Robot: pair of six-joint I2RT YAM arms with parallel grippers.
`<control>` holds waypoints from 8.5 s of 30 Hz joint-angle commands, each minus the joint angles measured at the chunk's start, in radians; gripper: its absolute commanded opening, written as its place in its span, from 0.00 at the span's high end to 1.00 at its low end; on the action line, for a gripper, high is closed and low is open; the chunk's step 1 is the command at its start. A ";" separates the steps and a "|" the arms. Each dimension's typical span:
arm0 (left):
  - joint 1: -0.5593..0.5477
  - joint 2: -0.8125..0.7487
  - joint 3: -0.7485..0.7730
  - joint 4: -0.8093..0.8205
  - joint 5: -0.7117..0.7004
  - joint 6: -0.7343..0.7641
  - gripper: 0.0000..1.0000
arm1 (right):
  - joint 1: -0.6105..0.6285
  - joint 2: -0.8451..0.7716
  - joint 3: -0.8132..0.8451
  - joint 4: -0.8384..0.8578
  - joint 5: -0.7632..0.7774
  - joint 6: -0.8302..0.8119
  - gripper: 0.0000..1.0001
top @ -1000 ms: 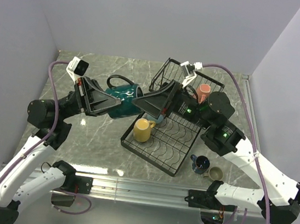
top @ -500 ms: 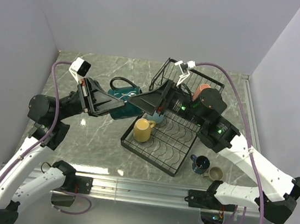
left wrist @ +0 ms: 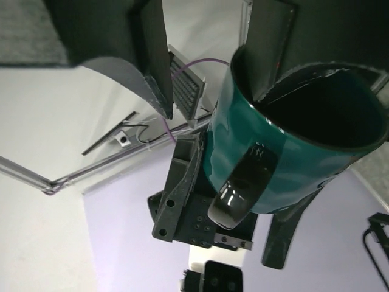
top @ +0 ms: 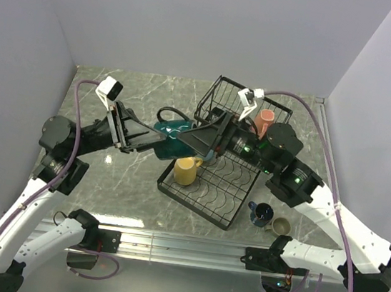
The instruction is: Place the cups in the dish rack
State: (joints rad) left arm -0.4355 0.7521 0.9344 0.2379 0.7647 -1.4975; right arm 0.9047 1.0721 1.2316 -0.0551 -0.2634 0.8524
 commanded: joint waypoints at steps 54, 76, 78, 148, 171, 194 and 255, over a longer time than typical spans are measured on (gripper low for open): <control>0.061 0.082 0.409 -1.013 -0.252 0.614 0.05 | 0.203 0.245 -0.294 -0.502 0.702 -0.035 1.00; 0.061 0.073 0.377 -0.977 -0.240 0.625 0.06 | 0.258 0.275 -0.198 -0.631 0.707 -0.030 0.04; 0.061 0.075 0.373 -0.970 -0.235 0.623 0.06 | 0.252 0.290 -0.189 -0.615 0.633 -0.068 0.03; 0.061 0.033 0.351 -1.057 -0.232 0.717 0.08 | -0.230 -0.241 -0.640 -0.905 0.564 0.275 1.00; 0.061 0.217 0.350 -0.458 0.122 0.473 0.01 | -0.230 -0.305 0.072 -0.815 0.313 0.146 1.00; 0.058 0.346 0.322 -0.204 0.117 0.396 0.01 | -0.248 -0.118 -0.064 0.239 -0.125 0.481 1.00; -0.097 1.018 1.234 -0.897 -0.335 0.868 1.00 | -0.325 -0.192 0.230 -0.751 0.400 0.054 0.16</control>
State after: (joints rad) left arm -0.4866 1.7000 2.0098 -0.4934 0.5945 -0.7776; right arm 0.5846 0.9035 1.4269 -0.5766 0.0250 0.9928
